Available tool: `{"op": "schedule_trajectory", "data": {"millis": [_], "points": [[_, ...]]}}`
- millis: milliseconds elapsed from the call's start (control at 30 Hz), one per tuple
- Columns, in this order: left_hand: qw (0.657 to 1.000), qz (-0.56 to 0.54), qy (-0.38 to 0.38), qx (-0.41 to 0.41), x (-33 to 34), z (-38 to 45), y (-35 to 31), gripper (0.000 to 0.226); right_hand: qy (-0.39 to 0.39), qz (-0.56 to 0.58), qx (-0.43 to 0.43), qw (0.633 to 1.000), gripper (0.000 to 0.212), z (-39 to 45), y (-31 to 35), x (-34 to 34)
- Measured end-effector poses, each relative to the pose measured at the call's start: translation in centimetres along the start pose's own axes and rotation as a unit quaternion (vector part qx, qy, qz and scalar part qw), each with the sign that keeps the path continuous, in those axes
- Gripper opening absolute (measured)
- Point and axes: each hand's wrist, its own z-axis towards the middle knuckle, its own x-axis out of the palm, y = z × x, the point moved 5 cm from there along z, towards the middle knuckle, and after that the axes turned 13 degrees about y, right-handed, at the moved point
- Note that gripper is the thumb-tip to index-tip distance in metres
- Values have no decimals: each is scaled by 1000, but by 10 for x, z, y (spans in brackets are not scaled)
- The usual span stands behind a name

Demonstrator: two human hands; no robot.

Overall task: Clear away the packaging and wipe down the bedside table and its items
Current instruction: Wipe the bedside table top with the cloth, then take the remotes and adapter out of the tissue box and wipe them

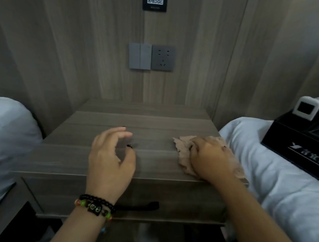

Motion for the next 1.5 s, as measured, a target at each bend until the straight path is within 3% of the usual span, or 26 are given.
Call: {"op": "schedule_trajectory", "data": {"millis": [100, 200, 300, 400, 533, 633, 767, 900, 967, 1100, 1200, 1333, 1500], "points": [[999, -23, 24, -6, 10, -3, -17, 27, 15, 53, 22, 998, 31, -1, 4, 1], [995, -78, 58, -17, 27, -5, -40, 33, 12, 215, -10, 976, 36, -5, -10, -12], [990, -112, 85, -13, 47, -3, -68, 37, -73, 353, -62, 931, 44, -17, -28, -38], [972, -202, 109, -39, 72, 10, -96, 37, -168, 414, -75, 891, 45, -34, -54, -62], [898, -356, 190, -175, 130, 38, -132, 42, -260, 462, -35, 847, 37, -53, -101, -80], [804, -433, 299, -278, 182, 52, -171, 16, -335, 509, 10, 793, 31, -63, -138, -87], [721, -419, 442, -330, 253, 46, -211, 16, -406, 586, 51, 700, 25, -78, -173, -93], [645, -460, 497, -355, 305, 38, -237, 31, -425, 633, 63, 644, 24, -85, -190, -94], [647, -475, 496, -332, 320, 39, -247, 24, -422, 656, 77, 621, 25, -84, -197, -92], [710, -451, 460, -285, 337, 53, -247, 19, -410, 689, 87, 591, 27, -77, -202, -86], [684, -446, 495, -297, 337, 51, -258, 29, -409, 717, 98, 556, 32, -73, -203, -82], [673, -432, 498, -336, 340, 53, -257, 34, -411, 776, 110, 466, 40, -72, -206, -75], [686, -371, 508, -366, 346, 43, -244, 37, -418, 799, 152, 404, 52, -73, -219, -61]]}}
